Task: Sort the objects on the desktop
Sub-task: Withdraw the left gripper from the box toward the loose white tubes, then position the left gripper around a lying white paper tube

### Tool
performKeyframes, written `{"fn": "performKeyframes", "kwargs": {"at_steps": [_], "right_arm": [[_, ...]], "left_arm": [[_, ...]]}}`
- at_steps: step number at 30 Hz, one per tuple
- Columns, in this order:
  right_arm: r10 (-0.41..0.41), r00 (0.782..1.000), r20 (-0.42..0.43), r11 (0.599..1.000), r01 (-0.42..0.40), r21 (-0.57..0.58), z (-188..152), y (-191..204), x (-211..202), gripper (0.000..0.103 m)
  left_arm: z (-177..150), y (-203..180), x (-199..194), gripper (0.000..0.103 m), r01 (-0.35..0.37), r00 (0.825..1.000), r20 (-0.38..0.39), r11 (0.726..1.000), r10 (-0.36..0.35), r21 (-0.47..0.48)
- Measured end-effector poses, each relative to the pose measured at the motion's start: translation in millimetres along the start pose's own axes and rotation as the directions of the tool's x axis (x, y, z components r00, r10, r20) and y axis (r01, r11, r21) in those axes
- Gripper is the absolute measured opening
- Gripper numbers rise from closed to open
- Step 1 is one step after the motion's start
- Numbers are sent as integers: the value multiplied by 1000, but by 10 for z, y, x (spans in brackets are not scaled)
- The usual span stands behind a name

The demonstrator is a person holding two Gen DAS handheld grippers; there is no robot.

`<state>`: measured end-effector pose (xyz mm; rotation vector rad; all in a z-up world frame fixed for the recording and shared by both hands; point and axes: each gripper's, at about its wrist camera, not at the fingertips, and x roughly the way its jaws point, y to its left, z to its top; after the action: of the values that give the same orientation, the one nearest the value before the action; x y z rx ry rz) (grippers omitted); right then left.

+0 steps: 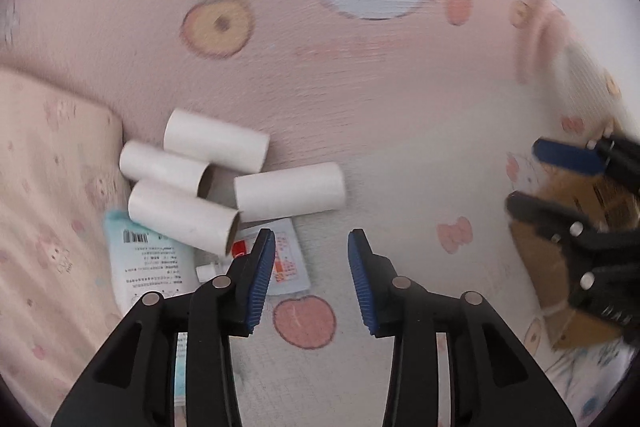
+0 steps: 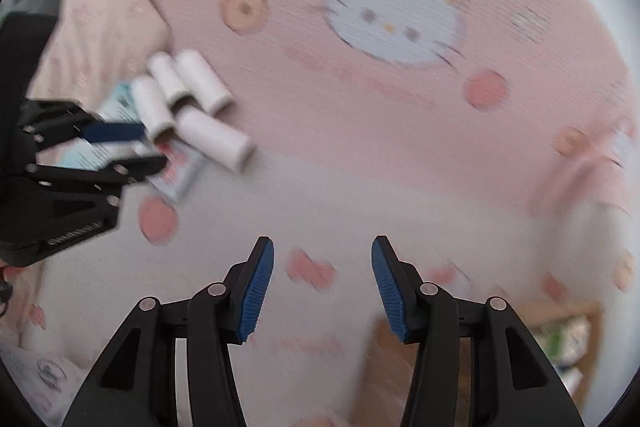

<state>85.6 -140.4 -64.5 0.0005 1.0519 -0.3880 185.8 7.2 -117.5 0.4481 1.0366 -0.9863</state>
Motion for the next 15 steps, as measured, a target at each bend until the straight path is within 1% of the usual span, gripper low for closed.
{"fn": "performKeyframes", "kwargs": {"at_steps": [1, 4, 5, 8, 10, 12, 15], "right_arm": [[35, 999, 31, 999, -35, 24, 22, -4, 62, 47], [110, 991, 73, 985, -119, 126, 70, -56, 246, 47], [136, 987, 84, 976, -148, 158, 88, -75, 302, 48], [189, 974, 122, 947, -213, 239, 139, -103, 466, 48], [223, 966, 128, 923, -251, 292, 181, -102, 606, 48], [263, 958, 113, 896, -286, 340, 225, -90, 776, 47], [321, 941, 106, 856, -337, 391, 264, -39, 1006, 47]], "left_arm": [[26, 62, 47, 45, 12, 1000, -13, 1000, -13, -23], [109, 304, 191, 46, 36, 998, -46, 992, -42, -119], [136, 403, 242, 46, 53, 997, -54, 986, -63, -161], [204, 573, 347, 46, 89, 992, -63, 969, -106, -229], [256, 670, 408, 46, 93, 992, -60, 959, -113, -268], [298, 732, 456, 46, 95, 992, -53, 951, -116, -296], [381, 768, 560, 45, 104, 988, -73, 944, -133, -314]]}}
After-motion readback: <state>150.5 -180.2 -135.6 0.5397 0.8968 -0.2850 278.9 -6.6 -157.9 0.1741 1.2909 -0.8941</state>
